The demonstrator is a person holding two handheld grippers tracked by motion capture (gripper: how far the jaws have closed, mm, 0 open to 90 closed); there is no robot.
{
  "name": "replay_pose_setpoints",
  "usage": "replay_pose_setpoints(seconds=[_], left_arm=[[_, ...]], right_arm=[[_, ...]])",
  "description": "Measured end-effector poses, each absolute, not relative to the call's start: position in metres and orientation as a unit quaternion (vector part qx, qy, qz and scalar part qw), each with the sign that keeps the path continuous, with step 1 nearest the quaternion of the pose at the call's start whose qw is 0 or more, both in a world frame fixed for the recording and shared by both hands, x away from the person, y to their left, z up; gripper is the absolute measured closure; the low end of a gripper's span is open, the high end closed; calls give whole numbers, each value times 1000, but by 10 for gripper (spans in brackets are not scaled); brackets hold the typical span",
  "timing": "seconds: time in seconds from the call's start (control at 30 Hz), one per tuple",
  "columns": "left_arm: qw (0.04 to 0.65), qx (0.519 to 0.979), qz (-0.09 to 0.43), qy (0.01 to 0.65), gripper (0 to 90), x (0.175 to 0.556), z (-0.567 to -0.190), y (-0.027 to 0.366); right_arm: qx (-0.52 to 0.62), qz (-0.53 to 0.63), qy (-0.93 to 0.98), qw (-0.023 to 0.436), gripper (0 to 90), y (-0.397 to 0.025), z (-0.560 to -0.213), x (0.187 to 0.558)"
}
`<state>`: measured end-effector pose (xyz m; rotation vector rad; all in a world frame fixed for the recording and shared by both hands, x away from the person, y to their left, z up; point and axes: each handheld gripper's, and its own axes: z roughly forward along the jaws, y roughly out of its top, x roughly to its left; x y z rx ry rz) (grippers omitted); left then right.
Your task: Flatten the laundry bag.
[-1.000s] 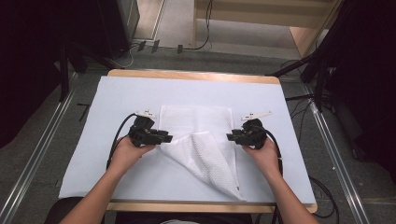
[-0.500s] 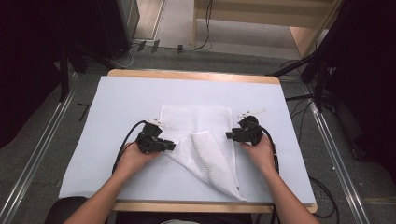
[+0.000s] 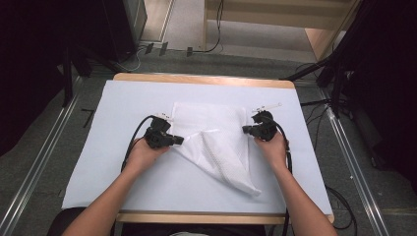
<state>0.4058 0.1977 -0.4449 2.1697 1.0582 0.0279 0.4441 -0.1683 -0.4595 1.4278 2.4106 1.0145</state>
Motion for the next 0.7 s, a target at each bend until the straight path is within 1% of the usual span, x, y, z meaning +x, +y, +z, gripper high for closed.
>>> replay_pose_setpoints(seconds=[0.1, 0.2, 0.33, 0.37, 0.4, 0.43, 0.47, 0.53, 0.6, 0.7], left_arm=[[375, 826, 12, 419, 900, 421, -445, 202], [369, 823, 14, 431, 900, 434, -450, 204], [374, 816, 8, 441, 899, 439, -456, 206], [372, 815, 0, 444, 895, 439, -458, 206], [372, 813, -9, 448, 866, 440, -458, 206], [375, 811, -14, 449, 806, 440, -458, 206], [377, 811, -14, 448, 767, 439, -458, 206], [377, 813, -9, 444, 684, 437, -454, 206], [374, 815, 2, 443, 616, 434, -448, 207], [370, 818, 4, 441, 554, 428, -439, 210]], right_arm=[[485, 342, 800, 85, 900, -169, -460, 459], [486, 345, 797, 96, 900, -169, -460, 474], [493, 345, 793, 95, 897, -169, -463, 485], [492, 346, 794, 92, 871, -169, -463, 485], [491, 346, 795, 89, 811, -168, -463, 484], [490, 348, 795, 79, 757, -168, -463, 484], [489, 353, 794, 74, 732, -167, -462, 483], [482, 348, 799, 89, 688, -164, -456, 479], [472, 362, 798, 92, 688, -161, -449, 475], [457, 377, 801, 88, 687, -151, -441, 467]])
